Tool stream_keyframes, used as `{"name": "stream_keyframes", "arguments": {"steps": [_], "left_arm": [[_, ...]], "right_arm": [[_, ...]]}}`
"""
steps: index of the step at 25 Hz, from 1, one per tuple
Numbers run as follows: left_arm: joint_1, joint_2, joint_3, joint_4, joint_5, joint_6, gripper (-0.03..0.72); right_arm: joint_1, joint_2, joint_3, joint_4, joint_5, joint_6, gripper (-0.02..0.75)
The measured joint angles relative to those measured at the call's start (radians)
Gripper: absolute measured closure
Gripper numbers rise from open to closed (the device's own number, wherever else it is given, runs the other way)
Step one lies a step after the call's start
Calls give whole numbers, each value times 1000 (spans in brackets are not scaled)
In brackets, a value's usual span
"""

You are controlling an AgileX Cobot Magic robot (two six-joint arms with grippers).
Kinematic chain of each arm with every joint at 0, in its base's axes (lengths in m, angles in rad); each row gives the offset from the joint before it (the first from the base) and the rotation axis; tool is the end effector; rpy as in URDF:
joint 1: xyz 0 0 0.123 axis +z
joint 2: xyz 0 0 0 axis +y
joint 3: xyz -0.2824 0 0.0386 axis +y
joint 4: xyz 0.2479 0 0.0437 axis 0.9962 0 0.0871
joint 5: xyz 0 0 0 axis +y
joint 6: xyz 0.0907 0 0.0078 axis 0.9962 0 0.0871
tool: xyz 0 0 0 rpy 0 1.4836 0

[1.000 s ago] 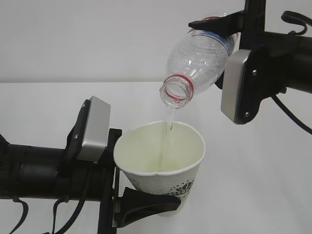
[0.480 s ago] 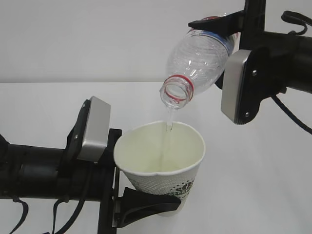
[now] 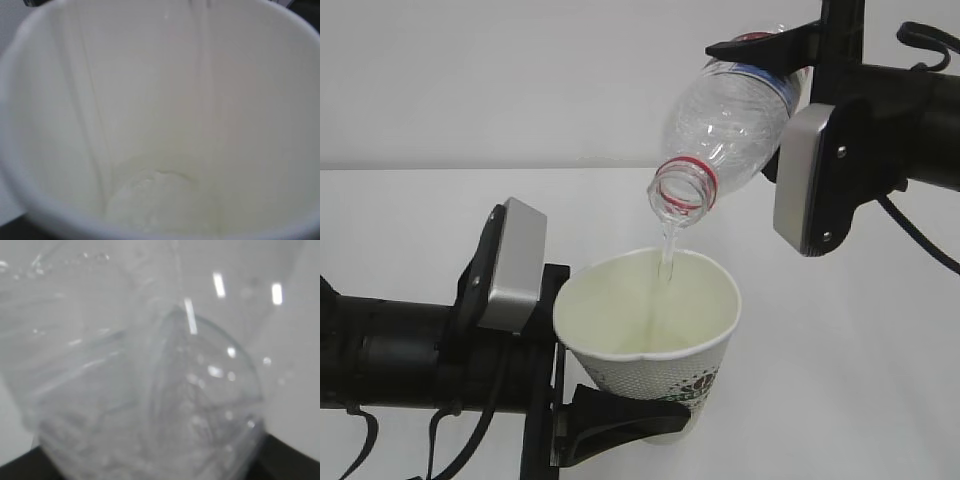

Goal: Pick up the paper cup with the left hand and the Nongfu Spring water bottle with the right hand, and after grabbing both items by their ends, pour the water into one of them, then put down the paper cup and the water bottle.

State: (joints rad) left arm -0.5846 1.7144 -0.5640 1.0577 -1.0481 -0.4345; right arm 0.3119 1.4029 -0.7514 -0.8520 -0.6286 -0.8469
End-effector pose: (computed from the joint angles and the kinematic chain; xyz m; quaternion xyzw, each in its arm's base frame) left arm 0.1920 -0.2094 0.1675 0.5310 0.5769 -0.4131 0.4632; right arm 0.2690 0.1290 0.2826 -0.6807 0.2990 -0.2504 0.6201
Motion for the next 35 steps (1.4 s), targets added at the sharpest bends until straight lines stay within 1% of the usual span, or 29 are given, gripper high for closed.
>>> {"name": "stream_keyframes", "arguments": {"steps": [35], "left_arm": [[0,3,0,3,34,0,196]], "right_arm": [[0,0,-1,2,-2,-2,293]]}}
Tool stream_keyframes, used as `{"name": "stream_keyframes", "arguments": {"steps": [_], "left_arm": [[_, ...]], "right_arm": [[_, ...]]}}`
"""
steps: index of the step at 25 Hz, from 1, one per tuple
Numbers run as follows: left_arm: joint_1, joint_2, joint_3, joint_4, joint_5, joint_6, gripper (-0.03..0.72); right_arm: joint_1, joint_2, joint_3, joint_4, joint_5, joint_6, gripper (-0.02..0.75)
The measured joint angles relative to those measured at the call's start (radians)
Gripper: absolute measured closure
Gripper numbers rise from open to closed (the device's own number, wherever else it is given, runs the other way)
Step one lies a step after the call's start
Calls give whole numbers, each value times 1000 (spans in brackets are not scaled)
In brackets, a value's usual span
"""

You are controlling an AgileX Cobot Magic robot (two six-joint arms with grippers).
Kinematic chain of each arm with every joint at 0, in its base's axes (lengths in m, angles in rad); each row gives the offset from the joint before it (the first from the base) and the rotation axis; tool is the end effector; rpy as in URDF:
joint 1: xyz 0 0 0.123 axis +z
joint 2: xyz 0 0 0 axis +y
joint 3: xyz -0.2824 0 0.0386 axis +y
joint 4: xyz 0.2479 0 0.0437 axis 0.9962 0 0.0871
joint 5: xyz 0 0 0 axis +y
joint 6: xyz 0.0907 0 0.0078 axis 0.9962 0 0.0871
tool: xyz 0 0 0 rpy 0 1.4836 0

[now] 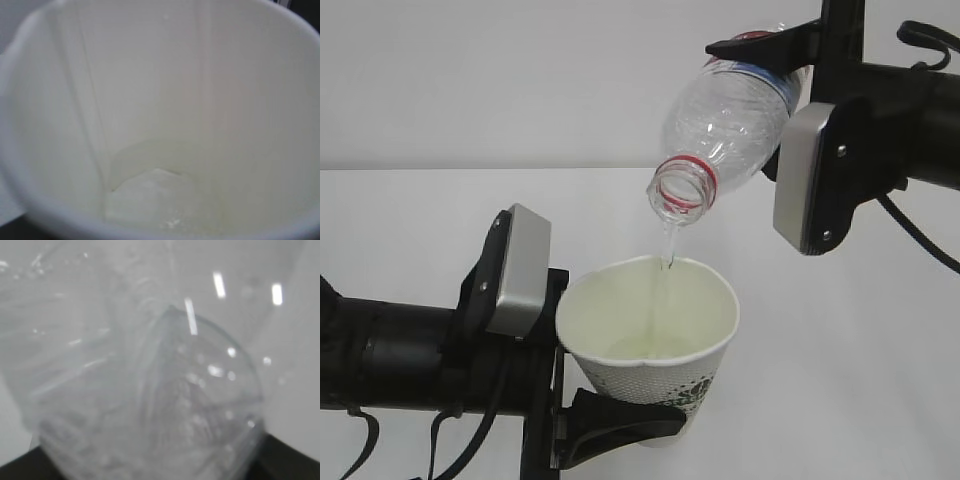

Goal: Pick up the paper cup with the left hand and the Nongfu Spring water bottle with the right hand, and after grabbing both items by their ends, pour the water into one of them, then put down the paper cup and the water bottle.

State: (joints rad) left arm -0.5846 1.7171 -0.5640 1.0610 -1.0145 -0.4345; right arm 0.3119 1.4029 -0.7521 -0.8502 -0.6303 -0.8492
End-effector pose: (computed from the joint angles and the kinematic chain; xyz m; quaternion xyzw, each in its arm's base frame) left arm 0.1931 -0.2086 0.1640 0.5351 0.5869 -0.4011 0.4564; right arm 0.2691 0.1290 0.2830 -0.6801 0.2982 -0.2511 0.6209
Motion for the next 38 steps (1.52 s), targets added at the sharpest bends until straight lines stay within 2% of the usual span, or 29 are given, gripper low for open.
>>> {"name": "stream_keyframes", "arguments": {"steps": [38], "left_arm": [[0,0,0,7,9,0,196]], "right_arm": [[0,0,0,4,0,-16,294]]}}
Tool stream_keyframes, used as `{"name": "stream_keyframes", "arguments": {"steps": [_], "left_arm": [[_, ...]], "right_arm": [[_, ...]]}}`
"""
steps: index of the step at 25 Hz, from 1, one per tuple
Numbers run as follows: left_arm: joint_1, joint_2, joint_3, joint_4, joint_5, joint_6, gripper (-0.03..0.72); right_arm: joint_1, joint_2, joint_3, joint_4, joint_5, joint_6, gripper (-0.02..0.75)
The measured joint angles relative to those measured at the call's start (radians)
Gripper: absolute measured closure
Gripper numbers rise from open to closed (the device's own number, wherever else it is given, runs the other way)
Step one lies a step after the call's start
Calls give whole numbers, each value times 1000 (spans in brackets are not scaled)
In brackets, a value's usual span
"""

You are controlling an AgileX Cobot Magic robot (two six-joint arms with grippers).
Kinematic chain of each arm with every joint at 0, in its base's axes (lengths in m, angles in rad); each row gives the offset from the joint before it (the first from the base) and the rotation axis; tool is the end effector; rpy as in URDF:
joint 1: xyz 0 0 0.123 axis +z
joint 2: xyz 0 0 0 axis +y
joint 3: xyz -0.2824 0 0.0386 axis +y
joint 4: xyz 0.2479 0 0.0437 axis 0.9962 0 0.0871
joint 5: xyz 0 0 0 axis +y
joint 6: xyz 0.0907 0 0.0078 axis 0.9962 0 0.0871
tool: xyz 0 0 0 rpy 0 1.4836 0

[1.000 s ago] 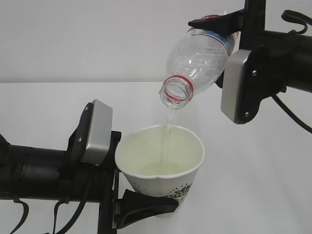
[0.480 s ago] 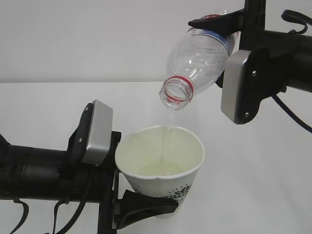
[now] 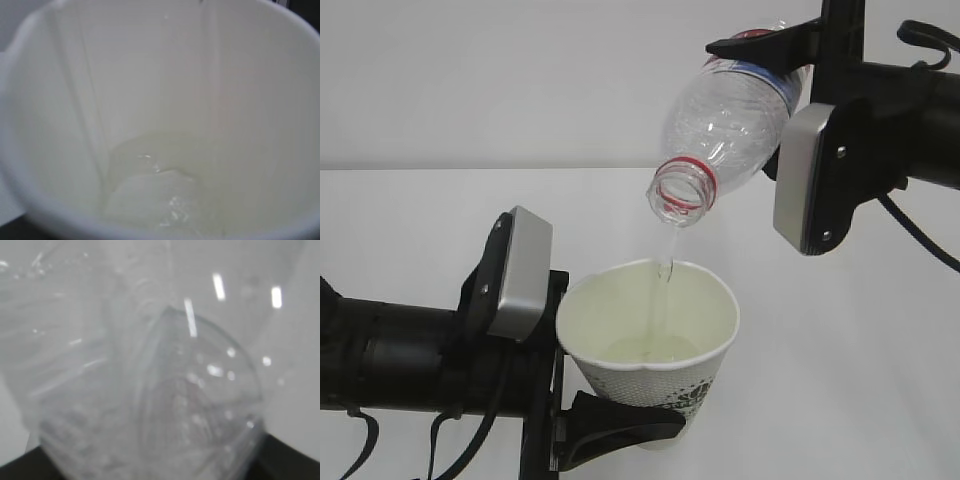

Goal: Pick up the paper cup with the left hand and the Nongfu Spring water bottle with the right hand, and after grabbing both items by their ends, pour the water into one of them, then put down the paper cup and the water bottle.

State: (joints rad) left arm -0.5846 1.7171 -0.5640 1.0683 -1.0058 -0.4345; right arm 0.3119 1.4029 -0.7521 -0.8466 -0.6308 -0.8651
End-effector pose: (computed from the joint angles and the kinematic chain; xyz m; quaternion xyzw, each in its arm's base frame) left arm 0.1929 -0.2084 0.1630 0.5388 0.5879 -0.3980 0.4535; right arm 0.2692 0.1290 0.2832 -0.6813 0.2939 -0.2558 0.6197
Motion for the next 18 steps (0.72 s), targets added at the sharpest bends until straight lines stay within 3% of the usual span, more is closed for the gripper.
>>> {"name": "stream_keyframes", "arguments": {"steps": [18], "left_arm": [[0,0,0,17,0,0,196]], "right_arm": [[0,0,0,0,-2,-4,295]]}}
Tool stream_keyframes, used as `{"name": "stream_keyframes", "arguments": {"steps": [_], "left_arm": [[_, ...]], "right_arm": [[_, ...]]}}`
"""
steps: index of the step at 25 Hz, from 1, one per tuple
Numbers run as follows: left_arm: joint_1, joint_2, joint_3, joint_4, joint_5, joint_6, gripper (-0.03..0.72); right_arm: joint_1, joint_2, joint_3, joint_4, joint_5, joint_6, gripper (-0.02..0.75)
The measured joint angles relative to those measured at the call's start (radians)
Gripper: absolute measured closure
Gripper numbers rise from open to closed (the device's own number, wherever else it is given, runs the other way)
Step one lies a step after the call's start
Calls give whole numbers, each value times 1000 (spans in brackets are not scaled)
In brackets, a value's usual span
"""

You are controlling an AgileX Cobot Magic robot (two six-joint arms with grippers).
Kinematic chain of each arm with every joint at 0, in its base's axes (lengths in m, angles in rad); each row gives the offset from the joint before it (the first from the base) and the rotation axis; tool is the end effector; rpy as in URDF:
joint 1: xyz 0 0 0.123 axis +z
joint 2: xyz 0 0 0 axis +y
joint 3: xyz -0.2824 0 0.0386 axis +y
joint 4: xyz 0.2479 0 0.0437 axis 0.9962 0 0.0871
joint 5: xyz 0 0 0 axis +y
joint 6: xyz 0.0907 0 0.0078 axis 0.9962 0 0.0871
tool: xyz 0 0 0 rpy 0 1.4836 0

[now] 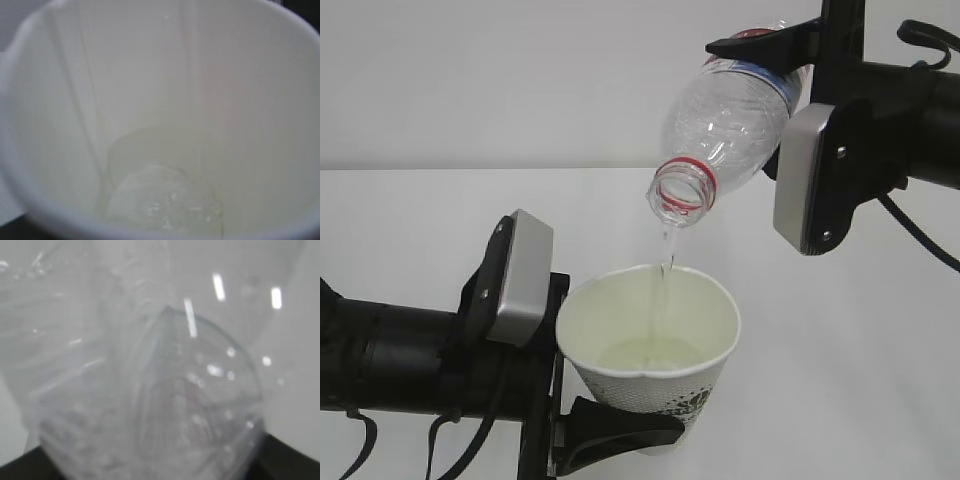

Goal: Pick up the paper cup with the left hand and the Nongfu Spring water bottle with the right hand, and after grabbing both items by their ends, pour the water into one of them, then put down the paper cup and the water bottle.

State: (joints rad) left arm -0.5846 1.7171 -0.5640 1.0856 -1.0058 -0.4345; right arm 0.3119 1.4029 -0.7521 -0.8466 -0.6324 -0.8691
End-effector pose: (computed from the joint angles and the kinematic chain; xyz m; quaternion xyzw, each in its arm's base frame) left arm 0.1917 -0.2083 0.1625 0.5458 0.5841 -0.3981 0.4500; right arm 0.2691 0.1290 0.2833 -0.6816 0.2921 -0.2569 0.6197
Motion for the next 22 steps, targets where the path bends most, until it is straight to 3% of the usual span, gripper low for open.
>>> {"name": "stream_keyframes", "arguments": {"steps": [22], "left_arm": [[0,2,0,2,0,0,196]], "right_arm": [[0,0,0,2,-2,-1,295]]}}
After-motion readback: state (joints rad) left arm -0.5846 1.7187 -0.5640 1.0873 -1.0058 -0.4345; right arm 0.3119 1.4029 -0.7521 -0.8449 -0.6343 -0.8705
